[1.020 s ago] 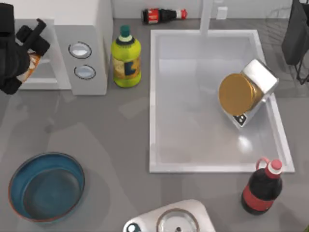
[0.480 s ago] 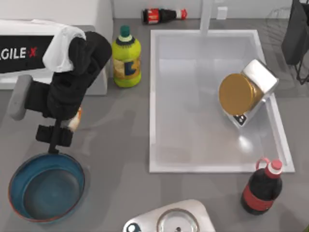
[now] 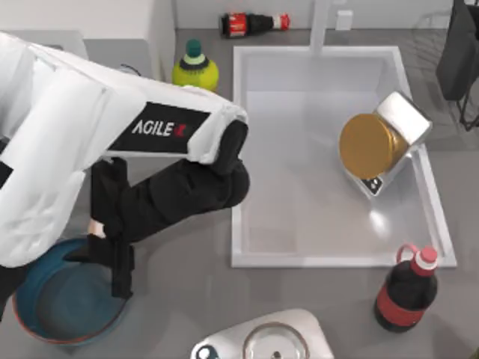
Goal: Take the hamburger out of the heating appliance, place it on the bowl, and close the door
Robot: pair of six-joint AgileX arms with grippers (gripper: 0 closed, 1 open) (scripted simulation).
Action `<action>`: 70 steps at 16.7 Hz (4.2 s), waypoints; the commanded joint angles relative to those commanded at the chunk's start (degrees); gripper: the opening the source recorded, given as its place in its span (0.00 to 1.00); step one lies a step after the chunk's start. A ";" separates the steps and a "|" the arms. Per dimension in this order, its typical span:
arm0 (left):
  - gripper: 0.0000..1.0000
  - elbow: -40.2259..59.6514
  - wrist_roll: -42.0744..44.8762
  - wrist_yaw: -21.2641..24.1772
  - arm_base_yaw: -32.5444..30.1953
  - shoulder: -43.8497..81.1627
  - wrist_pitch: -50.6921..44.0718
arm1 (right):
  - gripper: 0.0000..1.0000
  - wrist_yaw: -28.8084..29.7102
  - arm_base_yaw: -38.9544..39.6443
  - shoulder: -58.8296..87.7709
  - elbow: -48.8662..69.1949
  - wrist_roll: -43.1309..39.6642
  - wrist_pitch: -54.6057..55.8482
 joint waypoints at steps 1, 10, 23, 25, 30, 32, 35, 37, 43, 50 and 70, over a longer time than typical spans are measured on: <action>0.00 0.18 -3.49 -0.89 -1.19 1.65 -3.05 | 1.00 0.00 0.00 0.00 0.00 0.00 0.00; 0.00 0.39 -12.92 -3.22 -4.43 6.51 -11.23 | 1.00 0.00 0.00 0.00 0.00 0.00 0.00; 0.00 -3.84 -12.42 -6.34 -1.51 4.72 -4.78 | 1.00 0.00 0.00 0.00 0.00 0.00 0.00; 0.00 -5.54 -11.77 -6.83 -0.83 4.39 -3.41 | 1.00 0.00 0.00 0.00 0.00 0.00 0.00; 0.00 -8.74 -10.59 -7.14 -0.12 5.77 -1.36 | 1.00 0.00 0.00 0.00 0.00 0.00 0.00; 0.00 -8.74 -10.59 -7.14 -0.12 5.77 -1.36 | 1.00 0.00 0.00 0.00 0.00 0.00 0.00; 0.15 -8.74 -10.59 -7.14 -0.12 5.77 -1.36 | 1.00 0.00 0.00 0.00 0.00 0.00 0.00; 0.30 -8.74 -10.59 -7.14 -0.12 5.77 -1.36 | 1.00 0.00 0.00 0.00 0.00 0.00 0.00; 0.75 -8.74 -10.59 -7.14 -0.12 5.77 -1.36 | 1.00 0.00 0.00 0.00 0.00 0.00 0.00; 1.00 -8.74 -10.59 -7.14 -0.12 5.77 -1.36 | 1.00 0.00 0.00 0.00 0.00 0.00 0.00; 1.00 -43.31 46.83 9.21 15.10 -51.29 44.69 | 1.00 0.00 0.00 0.00 0.00 0.00 0.00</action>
